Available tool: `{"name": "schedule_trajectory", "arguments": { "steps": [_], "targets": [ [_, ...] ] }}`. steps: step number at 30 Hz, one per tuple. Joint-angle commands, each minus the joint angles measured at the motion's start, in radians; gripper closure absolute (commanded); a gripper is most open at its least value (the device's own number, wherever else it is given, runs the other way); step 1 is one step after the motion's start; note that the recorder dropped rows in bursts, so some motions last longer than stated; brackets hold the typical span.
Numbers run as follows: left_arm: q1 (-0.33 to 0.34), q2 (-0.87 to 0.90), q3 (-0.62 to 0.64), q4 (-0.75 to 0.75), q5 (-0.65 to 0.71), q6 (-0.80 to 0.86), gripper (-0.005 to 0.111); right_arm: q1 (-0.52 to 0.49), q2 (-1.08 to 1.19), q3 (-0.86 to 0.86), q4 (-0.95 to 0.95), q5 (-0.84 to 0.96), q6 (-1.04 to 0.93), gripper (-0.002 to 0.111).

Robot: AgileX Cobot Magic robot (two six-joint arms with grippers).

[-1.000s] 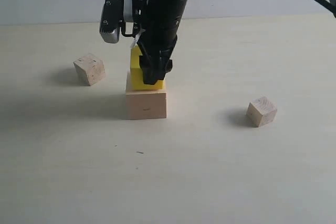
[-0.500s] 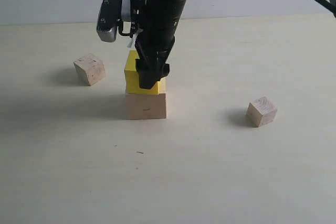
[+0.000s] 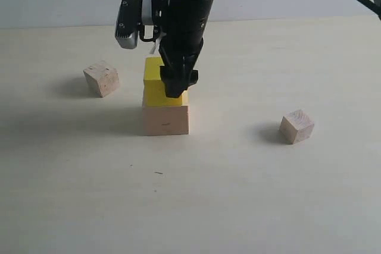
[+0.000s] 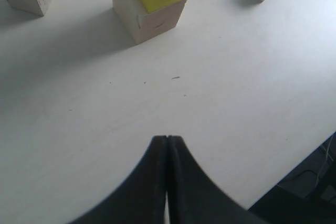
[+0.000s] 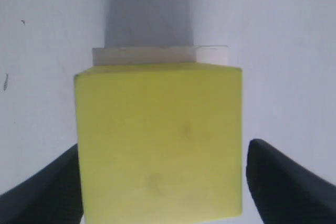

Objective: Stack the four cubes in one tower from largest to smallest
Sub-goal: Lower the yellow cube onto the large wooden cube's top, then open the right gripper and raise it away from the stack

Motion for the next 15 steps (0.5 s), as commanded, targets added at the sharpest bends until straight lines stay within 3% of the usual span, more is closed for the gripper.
{"name": "schedule_trajectory", "arguments": {
  "steps": [1,15],
  "targets": [
    [-0.004,-0.001,0.001,0.004,-0.004,0.004,0.107,0.002,-0.006,-0.006,-0.005,-0.018,0.017,0.033],
    [-0.004,-0.001,0.001,0.007,-0.004,0.004,0.107,0.002,-0.041,-0.006,0.003,0.024,0.044,0.033]
  ]
}}
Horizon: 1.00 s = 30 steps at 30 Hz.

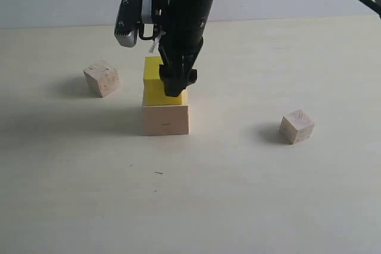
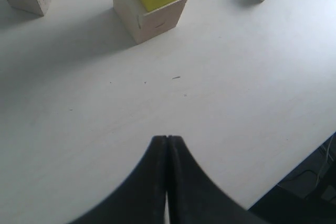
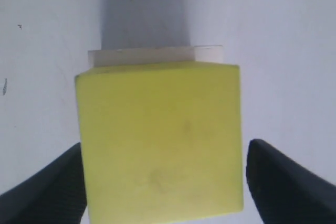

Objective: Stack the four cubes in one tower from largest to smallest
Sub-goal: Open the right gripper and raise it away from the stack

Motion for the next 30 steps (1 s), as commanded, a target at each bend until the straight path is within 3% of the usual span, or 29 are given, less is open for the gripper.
{"name": "schedule_trajectory", "arguments": {
  "steps": [1,8,12,14,20,22,26,30],
  "targets": [
    [-0.004,-0.001,0.001,0.005,-0.004,0.004,0.107,0.002,-0.045,-0.006,0.004,0.028,0.017,0.033],
    [-0.004,-0.001,0.001,0.005,-0.004,0.004,0.107,0.002,-0.111,-0.006,-0.032,0.082,0.072,0.033],
    [-0.004,-0.001,0.001,0.005,-0.004,0.004,0.107,0.002,-0.162,-0.006,-0.168,0.082,0.262,0.036],
    [-0.004,-0.001,0.001,0.003,-0.004,0.004,0.107,0.002,-0.18,-0.006,-0.252,0.082,0.4,0.047],
    [-0.004,-0.001,0.001,0.005,-0.04,0.014,0.107,0.002,-0.214,-0.004,-0.305,0.082,0.565,0.106],
    [-0.004,-0.001,0.001,0.005,-0.04,0.028,0.107,0.002,-0.216,-0.004,-0.298,0.082,0.579,0.108],
    [-0.004,-0.001,0.001,0.005,-0.04,0.028,0.107,0.0,-0.235,0.012,-0.3,0.082,0.795,0.108],
    [-0.004,-0.003,0.002,0.005,-0.042,0.027,0.107,0.0,-0.378,0.147,-0.33,0.011,0.905,0.108]
  ]
}}
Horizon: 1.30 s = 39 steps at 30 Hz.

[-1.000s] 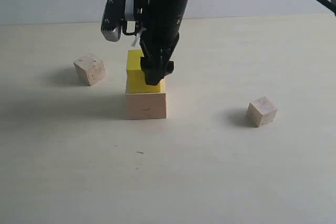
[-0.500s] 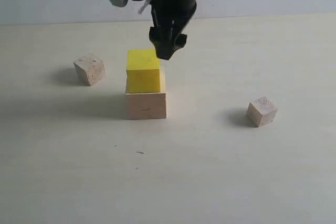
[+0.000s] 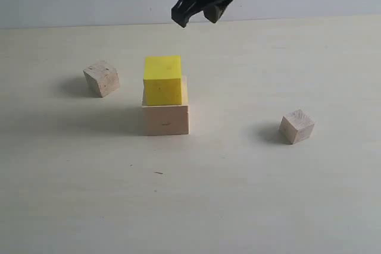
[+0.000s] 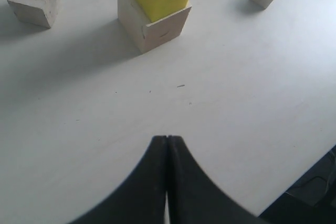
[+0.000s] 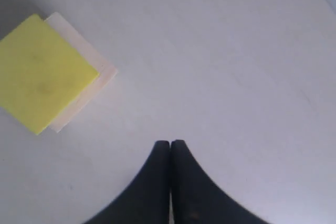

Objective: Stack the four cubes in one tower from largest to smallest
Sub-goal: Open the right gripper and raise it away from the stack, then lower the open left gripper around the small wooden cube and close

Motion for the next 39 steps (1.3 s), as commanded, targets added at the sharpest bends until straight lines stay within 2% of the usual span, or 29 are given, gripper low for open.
{"name": "schedule_trajectory", "arguments": {
  "steps": [1,8,10,12,16,20,26,32,34,39],
  "targets": [
    [-0.004,-0.004,0.004,0.003,-0.02,0.005,0.107,-0.002,-0.198,0.17,-0.028,-0.134,0.129,0.108],
    [-0.004,-0.015,0.121,-0.057,-0.245,0.04,0.107,0.0,-0.714,0.691,0.008,-0.591,0.316,0.108],
    [-0.004,0.013,0.141,-0.094,-0.277,0.077,0.107,0.0,-0.849,0.802,0.002,-0.663,0.385,0.108],
    [-0.004,0.076,0.138,-0.112,-0.284,0.101,0.107,0.0,-0.973,0.877,-0.037,-0.652,0.445,0.108],
    [-0.004,0.236,0.092,-0.104,-0.318,0.121,0.107,0.0,-1.122,0.972,-0.045,-0.503,0.454,0.108],
    [-0.004,0.393,-0.026,-0.073,-0.327,0.133,0.107,0.0,-1.213,1.059,0.042,-0.401,0.409,0.108],
    [-0.004,0.594,-0.245,0.046,-0.333,0.114,0.107,0.0,-1.305,1.181,0.203,-0.414,0.306,0.108],
    [-0.004,0.776,-0.412,0.175,-0.358,0.105,0.106,0.0,-1.333,1.21,0.203,-0.405,0.303,0.108],
    [-0.004,0.848,-0.466,0.198,-0.358,0.105,0.1,0.0,-1.333,1.21,0.203,-0.405,0.303,0.108],
    [-0.004,1.037,-0.616,0.266,-0.348,0.105,0.075,0.0,-1.333,1.21,0.203,-0.403,0.303,0.108]
  ]
}}
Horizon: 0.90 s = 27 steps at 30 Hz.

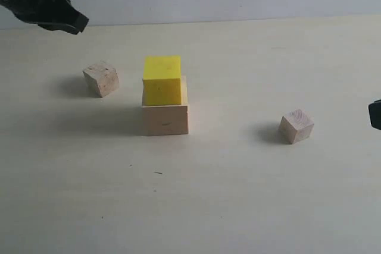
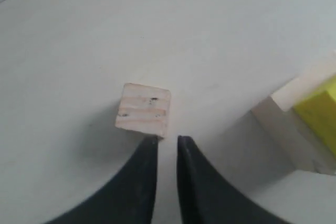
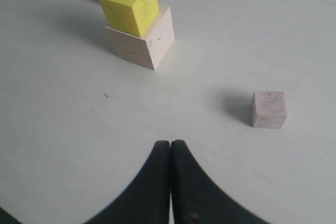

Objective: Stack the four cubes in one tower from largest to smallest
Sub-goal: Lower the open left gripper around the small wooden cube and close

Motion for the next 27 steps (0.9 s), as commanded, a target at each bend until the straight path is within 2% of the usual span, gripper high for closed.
{"name": "schedule_trajectory", "arguments": {
  "steps": [1,6,11,18,27],
  "targets": [
    [-0.004,0.165,-0.135,0.075,0.008,-0.007,0.072,0.0,-0.003,0.004,0.006,-0.001,-0.007,0.108],
    [-0.004,0.318,-0.29,0.169,0.078,-0.007,0.055,0.0,-0.003,0.004,0.0,0.001,-0.007,0.108],
    [-0.004,0.434,-0.401,0.177,0.12,-0.005,0.04,0.0,-0.003,0.004,0.0,-0.003,-0.009,0.108],
    [-0.004,0.557,-0.467,0.195,0.206,0.058,0.039,0.0,-0.003,0.004,0.0,-0.006,-0.024,0.108],
    [-0.004,0.622,-0.482,0.191,0.222,0.079,0.039,0.0,-0.003,0.004,0.0,-0.006,-0.024,0.108]
  ]
}}
